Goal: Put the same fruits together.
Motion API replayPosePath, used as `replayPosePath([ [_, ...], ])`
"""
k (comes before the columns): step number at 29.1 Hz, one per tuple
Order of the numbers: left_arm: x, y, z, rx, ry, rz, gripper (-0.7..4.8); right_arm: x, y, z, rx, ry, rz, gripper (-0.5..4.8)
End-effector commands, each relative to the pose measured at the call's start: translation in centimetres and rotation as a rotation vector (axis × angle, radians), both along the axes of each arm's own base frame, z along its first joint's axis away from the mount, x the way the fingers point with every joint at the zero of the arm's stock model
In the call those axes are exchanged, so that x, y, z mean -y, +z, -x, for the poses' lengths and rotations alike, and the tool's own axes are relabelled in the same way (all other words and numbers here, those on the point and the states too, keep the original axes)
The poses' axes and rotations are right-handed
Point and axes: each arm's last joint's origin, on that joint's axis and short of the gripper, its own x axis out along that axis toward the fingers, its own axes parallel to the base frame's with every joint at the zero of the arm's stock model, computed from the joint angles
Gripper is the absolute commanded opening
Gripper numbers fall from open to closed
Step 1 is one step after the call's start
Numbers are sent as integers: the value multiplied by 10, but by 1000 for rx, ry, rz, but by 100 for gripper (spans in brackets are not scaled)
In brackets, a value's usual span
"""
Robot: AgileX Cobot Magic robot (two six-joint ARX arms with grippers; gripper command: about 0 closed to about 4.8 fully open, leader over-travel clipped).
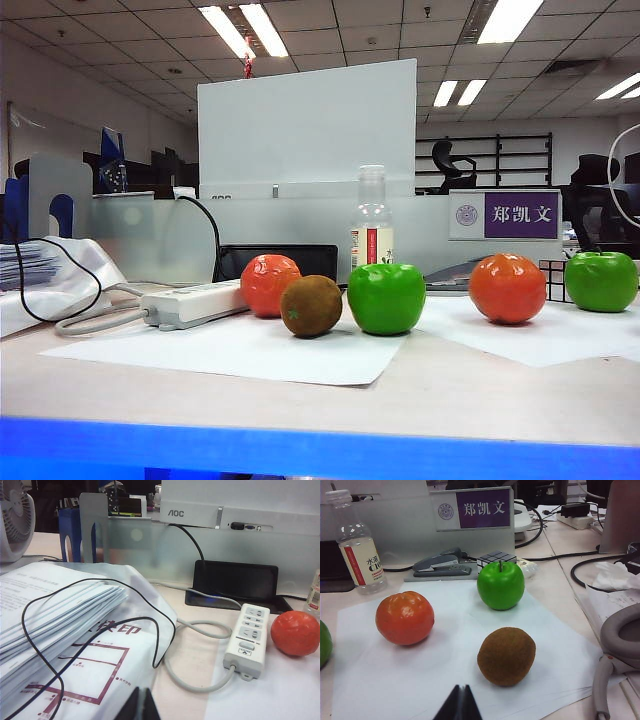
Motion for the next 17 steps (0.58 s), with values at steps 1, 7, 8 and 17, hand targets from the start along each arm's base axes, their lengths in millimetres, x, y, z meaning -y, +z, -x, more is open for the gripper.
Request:
replayPosePath([
  [1, 0, 1, 0, 9, -4, -2, -4, 0, -1, 0, 7, 3, -3, 3],
  [7, 0, -1, 0, -15, -3, -5, -4, 0, -1, 0, 7, -7, 13, 4],
  [8, 0, -1, 0, -15, -3, -5, -4, 0, -1, 0, 7, -6, 27, 3],
  [17, 2, 8, 1, 62, -61, 103, -4, -2, 16, 0, 156, 54, 143, 3],
])
